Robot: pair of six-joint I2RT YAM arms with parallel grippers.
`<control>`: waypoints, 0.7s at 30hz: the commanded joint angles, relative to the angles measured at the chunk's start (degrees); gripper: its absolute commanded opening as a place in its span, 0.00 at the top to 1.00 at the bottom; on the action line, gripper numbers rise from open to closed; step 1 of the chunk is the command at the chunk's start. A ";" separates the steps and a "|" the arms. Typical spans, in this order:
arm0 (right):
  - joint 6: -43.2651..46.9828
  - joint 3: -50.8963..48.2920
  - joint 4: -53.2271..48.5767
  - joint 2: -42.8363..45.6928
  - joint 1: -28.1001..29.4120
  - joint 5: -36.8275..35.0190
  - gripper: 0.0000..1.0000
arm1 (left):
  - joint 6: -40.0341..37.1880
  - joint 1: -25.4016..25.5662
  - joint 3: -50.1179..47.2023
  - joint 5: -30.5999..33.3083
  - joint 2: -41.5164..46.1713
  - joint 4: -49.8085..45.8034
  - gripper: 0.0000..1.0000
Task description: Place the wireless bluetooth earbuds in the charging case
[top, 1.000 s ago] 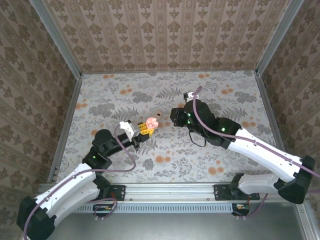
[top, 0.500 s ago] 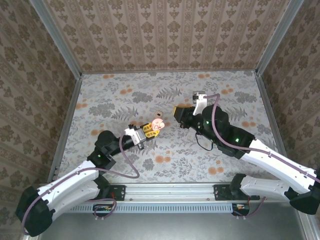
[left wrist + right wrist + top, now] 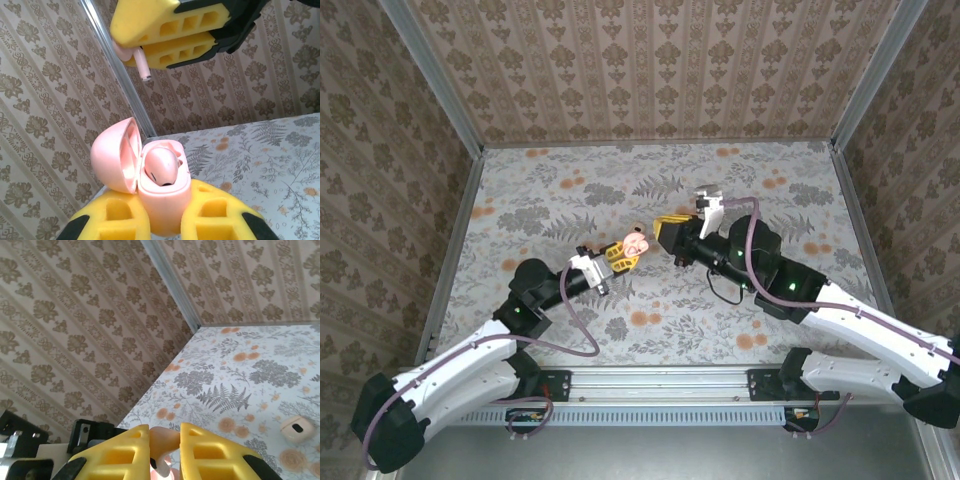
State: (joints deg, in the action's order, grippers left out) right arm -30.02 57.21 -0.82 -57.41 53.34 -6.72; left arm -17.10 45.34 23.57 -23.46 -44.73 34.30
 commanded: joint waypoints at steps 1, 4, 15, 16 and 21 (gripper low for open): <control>3.16 0.76 2.14 -1.14 0.77 2.10 0.84 | 4.15 0.23 2.30 0.26 -0.59 1.17 1.00; 3.89 1.46 1.69 -1.98 0.89 2.85 0.84 | 5.66 0.23 2.71 0.30 -0.97 1.55 1.00; 5.83 0.89 1.44 -2.75 1.75 2.89 0.84 | 10.19 0.18 2.60 1.37 -2.03 4.40 1.00; 5.87 0.89 1.28 -3.01 1.68 2.89 0.84 | 10.54 0.10 2.68 1.23 -2.26 4.82 1.00; 6.44 0.97 0.87 -4.07 1.68 2.68 0.84 | 12.16 0.17 2.71 0.27 -3.13 6.87 1.00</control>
State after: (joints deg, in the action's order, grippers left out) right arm -25.17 57.25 -0.19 -60.82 54.65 -4.21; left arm -7.35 45.34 24.21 -22.48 -47.68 37.32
